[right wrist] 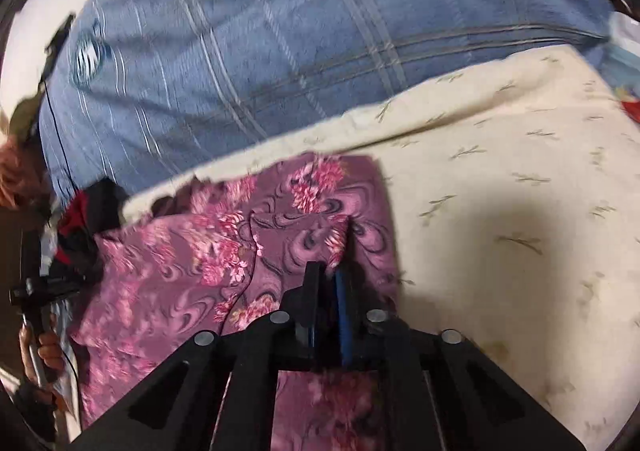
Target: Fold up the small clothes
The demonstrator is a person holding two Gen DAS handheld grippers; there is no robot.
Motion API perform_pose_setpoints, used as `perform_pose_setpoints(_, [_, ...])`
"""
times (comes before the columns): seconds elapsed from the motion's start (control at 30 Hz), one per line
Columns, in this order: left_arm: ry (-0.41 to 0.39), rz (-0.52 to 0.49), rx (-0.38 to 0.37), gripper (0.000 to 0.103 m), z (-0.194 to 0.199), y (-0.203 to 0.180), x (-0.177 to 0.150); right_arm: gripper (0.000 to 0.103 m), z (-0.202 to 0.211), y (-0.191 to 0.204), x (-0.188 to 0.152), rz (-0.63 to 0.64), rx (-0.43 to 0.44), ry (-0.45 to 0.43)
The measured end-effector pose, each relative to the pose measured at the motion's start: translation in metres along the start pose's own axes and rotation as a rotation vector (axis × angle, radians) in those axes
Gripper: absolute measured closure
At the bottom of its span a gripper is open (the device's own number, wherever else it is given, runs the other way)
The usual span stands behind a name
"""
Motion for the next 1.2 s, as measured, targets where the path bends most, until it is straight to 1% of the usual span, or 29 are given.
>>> perform_pose_setpoints(0.07, [-0.052, -0.012, -0.074, 0.089, 0.03, -0.006, -0.004, 0.085, 0.022, 0.002, 0.002, -0.021, 0.045, -0.061])
perform_pose_setpoints(0.1, [-0.065, -0.025, -0.104, 0.087, 0.041, -0.01, -0.007, 0.084, 0.035, 0.007, 0.003, -0.018, 0.08, -0.1])
perform_pose_setpoints(0.13, [-0.073, -0.047, -0.128, 0.078, 0.05, -0.017, -0.013, 0.08, 0.042, 0.011, 0.003, -0.006, 0.096, -0.12])
perform_pose_setpoints(0.17, [-0.077, -0.076, -0.134, 0.065, 0.053, -0.026, -0.021, 0.079, 0.046, 0.017, 0.003, 0.011, 0.113, -0.129])
perform_pose_setpoints(0.2, [-0.072, -0.105, -0.125, 0.061, 0.051, -0.034, -0.032, 0.079, 0.047, 0.024, 0.001, 0.028, 0.131, -0.129])
perform_pose_setpoints(0.23, [-0.058, -0.126, -0.121, 0.06, 0.043, -0.044, -0.04, 0.079, 0.043, 0.028, -0.002, 0.042, 0.141, -0.115])
perform_pose_setpoints(0.27, [-0.027, -0.158, -0.109, 0.061, 0.033, -0.046, -0.052, 0.079, 0.038, 0.032, -0.005, 0.05, 0.137, -0.099])
perform_pose_setpoints(0.3, [0.007, -0.181, -0.081, 0.061, 0.02, -0.048, -0.06, 0.079, 0.027, 0.032, -0.012, 0.053, 0.127, -0.07])
perform_pose_setpoints(0.33, [0.048, -0.196, -0.044, 0.061, 0.006, -0.045, -0.071, 0.082, 0.015, 0.029, -0.02, 0.049, 0.11, -0.023])
perform_pose_setpoints(0.37, [0.079, -0.191, -0.017, 0.061, -0.008, -0.038, -0.081, 0.084, 0.004, 0.025, -0.028, 0.037, 0.093, 0.018])
perform_pose_setpoints(0.4, [0.035, -0.186, -0.033, 0.061, -0.007, -0.035, -0.085, 0.084, 0.004, 0.024, -0.031, 0.034, 0.103, -0.017])
perform_pose_setpoints(0.43, [0.012, -0.194, -0.034, 0.061, -0.001, -0.035, -0.086, 0.084, 0.006, 0.024, -0.031, 0.044, 0.104, -0.033])
perform_pose_setpoints(0.47, [0.028, -0.192, -0.021, 0.061, 0.001, -0.035, -0.087, 0.084, 0.006, 0.023, -0.031, 0.04, 0.106, -0.025])
perform_pose_setpoints(0.57, [0.074, -0.129, -0.045, 0.061, 0.01, -0.027, -0.087, 0.083, 0.009, 0.021, -0.031, 0.007, 0.119, 0.012])
perform_pose_setpoints(0.63, [0.106, -0.084, -0.08, 0.061, 0.021, -0.016, -0.093, 0.082, 0.017, 0.017, -0.037, -0.009, 0.127, 0.038])
perform_pose_setpoints(0.67, [0.116, -0.07, -0.088, 0.061, 0.026, -0.01, -0.1, 0.076, 0.022, 0.015, -0.044, -0.02, 0.138, 0.056])
perform_pose_setpoints(0.7, [0.122, -0.062, -0.094, 0.061, 0.023, -0.014, -0.102, 0.076, 0.025, 0.016, -0.049, -0.028, 0.147, 0.069])
perform_pose_setpoints(0.73, [0.126, -0.054, -0.101, 0.061, 0.028, -0.009, -0.107, 0.075, 0.034, 0.014, -0.059, -0.031, 0.166, 0.06])
perform_pose_setpoints(0.77, [0.134, -0.043, -0.102, 0.061, 0.035, -0.004, -0.115, 0.073, 0.043, 0.018, -0.063, -0.032, 0.173, 0.044])
perform_pose_setpoints(0.8, [0.146, -0.027, -0.097, 0.061, 0.042, 0.003, -0.124, 0.065, 0.052, 0.017, -0.074, -0.042, 0.172, 0.06])
perform_pose_setpoints(0.83, [0.155, -0.01, -0.106, 0.061, 0.049, 0.009, -0.132, 0.062, 0.057, 0.015, -0.086, -0.052, 0.173, 0.085])
perform_pose_setpoints(0.87, [0.161, 0.006, -0.12, 0.061, 0.055, 0.015, -0.14, 0.062, 0.068, 0.015, -0.096, -0.06, 0.189, 0.066])
perform_pose_setpoints(0.93, [0.171, 0.042, -0.128, 0.06, 0.065, 0.032, -0.154, 0.061, 0.087, 0.011, -0.115, -0.055, 0.173, 0.068])
perform_pose_setpoints(1.0, [0.176, 0.07, -0.116, 0.059, 0.078, 0.052, -0.171, 0.061, 0.107, 0.007, -0.132, -0.04, 0.145, 0.053])
perform_pose_setpoints(1.07, [0.195, 0.094, -0.116, 0.059, 0.085, 0.07, -0.189, 0.047, 0.126, -0.001, -0.15, -0.035, 0.092, 0.049])
perform_pose_setpoints(1.1, [0.211, 0.106, -0.123, 0.059, 0.087, 0.078, -0.198, 0.046, 0.136, -0.008, -0.16, -0.042, 0.063, 0.045])
perform_pose_setpoints(1.13, [0.229, 0.12, -0.135, 0.059, 0.089, 0.085, -0.209, 0.046, 0.142, -0.013, -0.169, -0.052, 0.056, 0.041])
perform_pose_setpoints(1.2, [0.255, 0.129, -0.155, 0.059, 0.09, 0.09, -0.225, 0.048, 0.153, -0.024, -0.186, -0.088, 0.069, 0.037])
Point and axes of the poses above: each gripper's, at about its wrist camera, not at the fingertips, and z roughly against the way its jaws point, y to its left, x to its top, the point moved 5 cm from there along -z, roughly the way its jaws point, and after that the axes turned 10 degrees about z, right-handed, at the moved point
